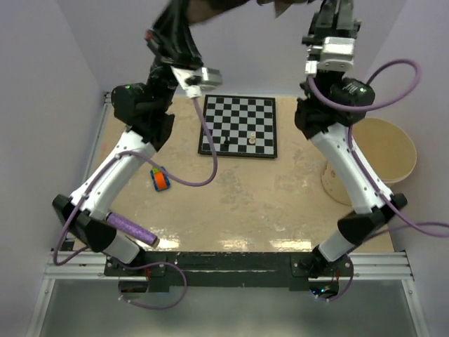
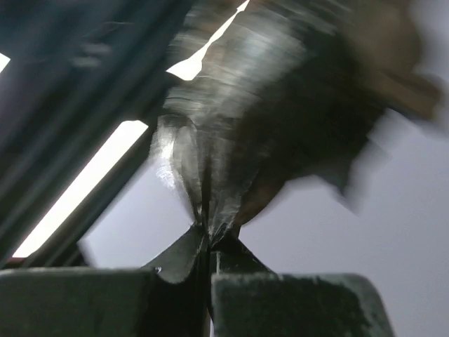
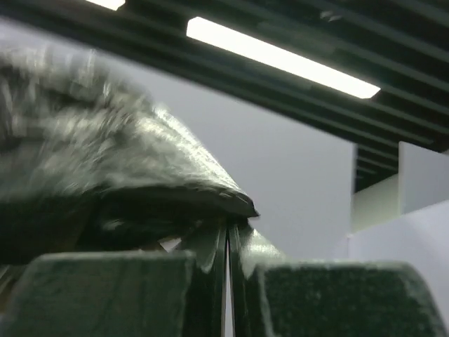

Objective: Put the trash bags into the trash bin

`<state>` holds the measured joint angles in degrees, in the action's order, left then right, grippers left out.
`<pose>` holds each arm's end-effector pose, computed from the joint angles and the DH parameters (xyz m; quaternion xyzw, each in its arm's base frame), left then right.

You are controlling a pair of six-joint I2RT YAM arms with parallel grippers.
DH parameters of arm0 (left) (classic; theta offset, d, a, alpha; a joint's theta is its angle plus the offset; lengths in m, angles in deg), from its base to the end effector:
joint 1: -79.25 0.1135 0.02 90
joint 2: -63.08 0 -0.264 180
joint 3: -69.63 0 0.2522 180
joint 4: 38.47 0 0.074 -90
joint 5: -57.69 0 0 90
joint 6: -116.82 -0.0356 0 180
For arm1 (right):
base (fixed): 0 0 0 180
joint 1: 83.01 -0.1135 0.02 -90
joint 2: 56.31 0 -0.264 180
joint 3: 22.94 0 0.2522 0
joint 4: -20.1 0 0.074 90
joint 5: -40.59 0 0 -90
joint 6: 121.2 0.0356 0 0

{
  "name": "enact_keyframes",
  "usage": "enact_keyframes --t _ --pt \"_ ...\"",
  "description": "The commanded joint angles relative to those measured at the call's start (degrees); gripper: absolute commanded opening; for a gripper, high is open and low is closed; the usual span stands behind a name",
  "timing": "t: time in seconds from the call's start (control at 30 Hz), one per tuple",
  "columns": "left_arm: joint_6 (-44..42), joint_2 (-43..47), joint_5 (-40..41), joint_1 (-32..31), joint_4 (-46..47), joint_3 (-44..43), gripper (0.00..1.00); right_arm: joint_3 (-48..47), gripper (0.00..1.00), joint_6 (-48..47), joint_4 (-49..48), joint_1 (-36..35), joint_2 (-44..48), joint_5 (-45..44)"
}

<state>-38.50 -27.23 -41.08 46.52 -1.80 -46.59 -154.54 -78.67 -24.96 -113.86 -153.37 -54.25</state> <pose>0.2482 -0.1660 0.5846 0.2271 0.0989 0.2544 0.9348 0.2419 0.1410 0.6262 -0.0246 0.0968 -0.1476 0.9840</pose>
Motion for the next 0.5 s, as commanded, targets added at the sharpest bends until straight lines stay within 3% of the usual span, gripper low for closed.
enact_keyframes --t 0.0,0.03,0.07,0.1,0.17,0.2,0.23,0.3,0.37,0.47 --pt "-37.9 -3.95 -12.27 2.56 -107.68 -4.72 0.0 15.05 0.0 -6.23 68.94 1.14 -1.71 2.05" --pt "-17.24 -6.35 -7.01 -0.98 -125.84 -4.86 0.0 14.49 0.0 -9.89 96.43 3.23 -1.99 17.87" --pt "-1.64 -5.07 -8.18 -2.93 -126.19 -0.42 0.0 22.4 0.0 -23.85 119.07 6.56 3.92 32.73" --pt "0.61 0.94 -7.75 -3.13 -126.02 10.06 0.0 33.27 0.0 -22.43 120.08 7.38 15.2 36.97" --pt "-7.6 17.36 -8.88 -5.32 -119.57 27.33 0.0 51.85 0.0 -16.19 104.88 6.16 39.97 33.51" --pt "-6.76 26.32 -10.54 -5.41 -109.77 33.57 0.0 59.84 0.0 -13.56 95.92 6.24 53.24 32.01" --pt "-3.88 33.28 -11.43 -5.41 -98.1 38.77 0.0 67.84 0.0 -10.58 80.69 6.24 63.73 30.0" --pt "-2.96 44.82 -12.4 -5.59 -82.67 49.41 0.0 79.47 0.0 -14.2 67.66 6.33 78.9 28.92" --pt "-4.03 47.41 -12.23 -5.59 -79.09 52.7 0.0 82.85 0.0 -17.14 63.42 6.24 81.94 28.49" --pt "-0.27 41.9 -9.87 -5.68 -84.95 47.63 0.0 77.53 0.0 -8.03 61.46 6.24 71.96 24.11"
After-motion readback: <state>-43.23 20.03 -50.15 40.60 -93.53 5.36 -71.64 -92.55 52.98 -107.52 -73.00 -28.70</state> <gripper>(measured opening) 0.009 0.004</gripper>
